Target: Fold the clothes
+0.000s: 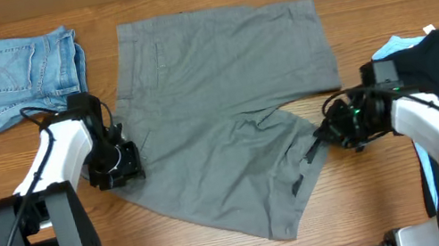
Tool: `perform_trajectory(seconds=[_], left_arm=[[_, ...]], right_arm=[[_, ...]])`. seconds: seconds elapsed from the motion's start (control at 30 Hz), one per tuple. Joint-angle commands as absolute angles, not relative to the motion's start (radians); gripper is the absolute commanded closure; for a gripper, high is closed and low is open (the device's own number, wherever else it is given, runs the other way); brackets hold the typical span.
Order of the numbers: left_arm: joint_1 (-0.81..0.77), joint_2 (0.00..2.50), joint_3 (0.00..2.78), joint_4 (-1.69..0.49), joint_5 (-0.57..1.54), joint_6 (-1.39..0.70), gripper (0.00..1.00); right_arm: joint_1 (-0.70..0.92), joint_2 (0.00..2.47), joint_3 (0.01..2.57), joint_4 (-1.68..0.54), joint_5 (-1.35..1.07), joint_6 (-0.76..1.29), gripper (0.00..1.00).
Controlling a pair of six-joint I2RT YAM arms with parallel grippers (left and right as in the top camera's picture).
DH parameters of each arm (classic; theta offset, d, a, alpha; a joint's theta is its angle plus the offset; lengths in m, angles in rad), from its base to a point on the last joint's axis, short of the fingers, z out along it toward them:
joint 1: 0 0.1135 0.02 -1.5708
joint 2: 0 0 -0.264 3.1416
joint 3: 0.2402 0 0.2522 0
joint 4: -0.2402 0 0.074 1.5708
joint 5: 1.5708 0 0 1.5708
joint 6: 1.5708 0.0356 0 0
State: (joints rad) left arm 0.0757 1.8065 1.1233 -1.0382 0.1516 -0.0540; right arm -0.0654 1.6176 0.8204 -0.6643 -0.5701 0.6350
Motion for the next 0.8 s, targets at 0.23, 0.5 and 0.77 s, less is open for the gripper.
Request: perform_trajectory(seconds=[0.23,0.5,0.77], left_arm=[[0.072,1.828,1.119,-1.034,0.093,-0.091,0.53],[0.072,1.828,1.119,-1.035,0.063,-0.105,0.53],[0.072,1.828,1.119,-1.034,0.064,-0.105,0.53]], right_arm=[[-0.23,1.617,0.919,-0.621,-0.649,0.594,0.92],[-0.26,1.617,0.919,-0.557,-0.649,0.46,0.53],[-0.26,1.617,0.919,-0.754,-0.588,0.368,0.48]])
